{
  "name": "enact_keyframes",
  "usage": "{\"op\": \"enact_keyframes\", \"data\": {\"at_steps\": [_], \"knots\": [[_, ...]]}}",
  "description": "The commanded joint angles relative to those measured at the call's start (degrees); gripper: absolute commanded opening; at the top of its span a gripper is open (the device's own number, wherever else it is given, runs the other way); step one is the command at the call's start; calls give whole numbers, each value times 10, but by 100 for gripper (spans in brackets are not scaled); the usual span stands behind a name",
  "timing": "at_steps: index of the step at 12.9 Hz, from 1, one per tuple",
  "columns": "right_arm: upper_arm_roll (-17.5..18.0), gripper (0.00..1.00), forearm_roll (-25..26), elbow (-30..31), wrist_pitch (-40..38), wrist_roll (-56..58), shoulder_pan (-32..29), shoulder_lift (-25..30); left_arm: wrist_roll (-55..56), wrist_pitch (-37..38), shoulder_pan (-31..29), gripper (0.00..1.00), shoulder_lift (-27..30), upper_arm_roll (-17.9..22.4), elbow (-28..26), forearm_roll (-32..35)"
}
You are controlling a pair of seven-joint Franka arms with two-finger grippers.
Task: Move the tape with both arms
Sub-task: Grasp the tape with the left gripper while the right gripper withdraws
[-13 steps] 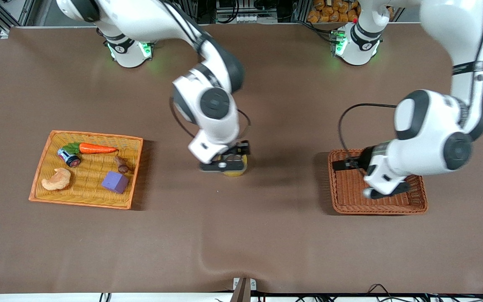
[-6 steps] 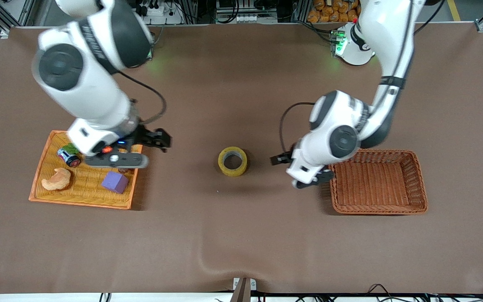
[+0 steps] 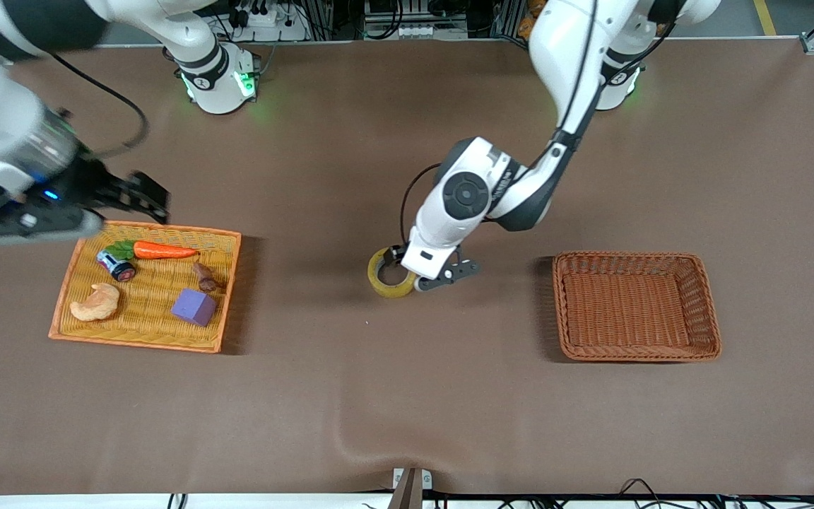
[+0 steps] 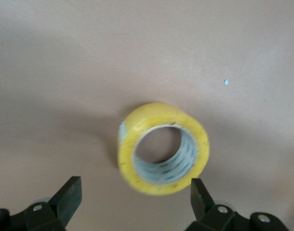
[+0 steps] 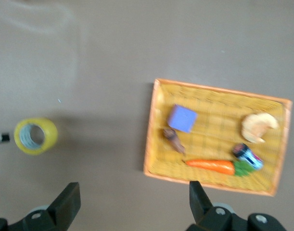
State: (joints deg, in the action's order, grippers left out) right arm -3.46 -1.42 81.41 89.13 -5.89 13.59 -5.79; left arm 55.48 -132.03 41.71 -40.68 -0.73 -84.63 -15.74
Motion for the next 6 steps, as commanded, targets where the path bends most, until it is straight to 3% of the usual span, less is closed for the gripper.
{"op": "enact_keyframes", "data": {"at_steps": [1,4,6], "knots": [[15,100,15,49,-30,13,-35,41,14,-23,6,100,-25,13,10,3],[17,100,15,115,-9,32,-77,90,18,-53,14,100,-54,13,9,61],[15,100,8,123,-5,102,-114,99,19,-53,17,100,-59,12,7,76]]}}
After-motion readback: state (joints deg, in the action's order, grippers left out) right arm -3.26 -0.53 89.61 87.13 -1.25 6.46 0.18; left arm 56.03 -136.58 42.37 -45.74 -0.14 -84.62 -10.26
